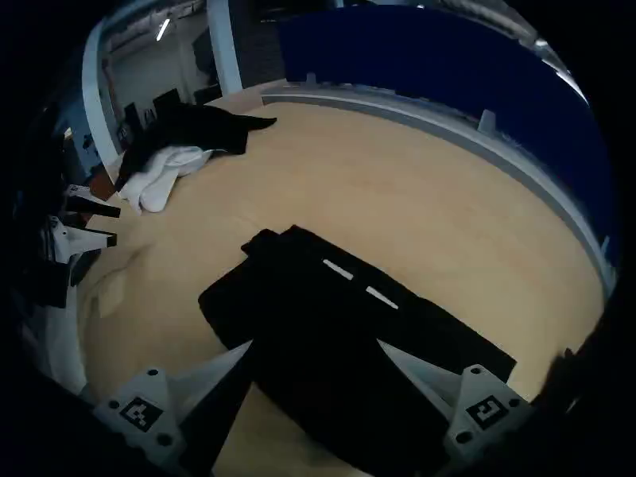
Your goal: Fold towel
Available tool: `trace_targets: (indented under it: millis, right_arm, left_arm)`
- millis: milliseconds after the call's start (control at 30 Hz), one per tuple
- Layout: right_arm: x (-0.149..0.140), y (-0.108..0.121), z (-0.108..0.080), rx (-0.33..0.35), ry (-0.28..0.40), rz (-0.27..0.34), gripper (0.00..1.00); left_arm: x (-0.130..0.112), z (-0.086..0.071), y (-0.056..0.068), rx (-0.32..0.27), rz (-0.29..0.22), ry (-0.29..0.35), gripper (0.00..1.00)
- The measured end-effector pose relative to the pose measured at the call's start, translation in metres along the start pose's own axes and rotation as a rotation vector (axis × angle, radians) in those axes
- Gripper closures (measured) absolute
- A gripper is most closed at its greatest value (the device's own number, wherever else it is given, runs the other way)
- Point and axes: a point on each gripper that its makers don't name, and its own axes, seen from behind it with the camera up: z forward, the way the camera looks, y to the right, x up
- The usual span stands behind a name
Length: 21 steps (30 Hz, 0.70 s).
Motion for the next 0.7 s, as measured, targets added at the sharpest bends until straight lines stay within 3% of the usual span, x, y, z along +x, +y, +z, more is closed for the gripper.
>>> trace_targets:
  millis: [700]
  right_arm:
    - [0.026, 0.024, 0.01, -0.034, 0.013, 0.004, 0.0]
  left_arm:
    - [0.002, 0.0, -0.003, -0.001, -0.001, 0.003, 0.01]
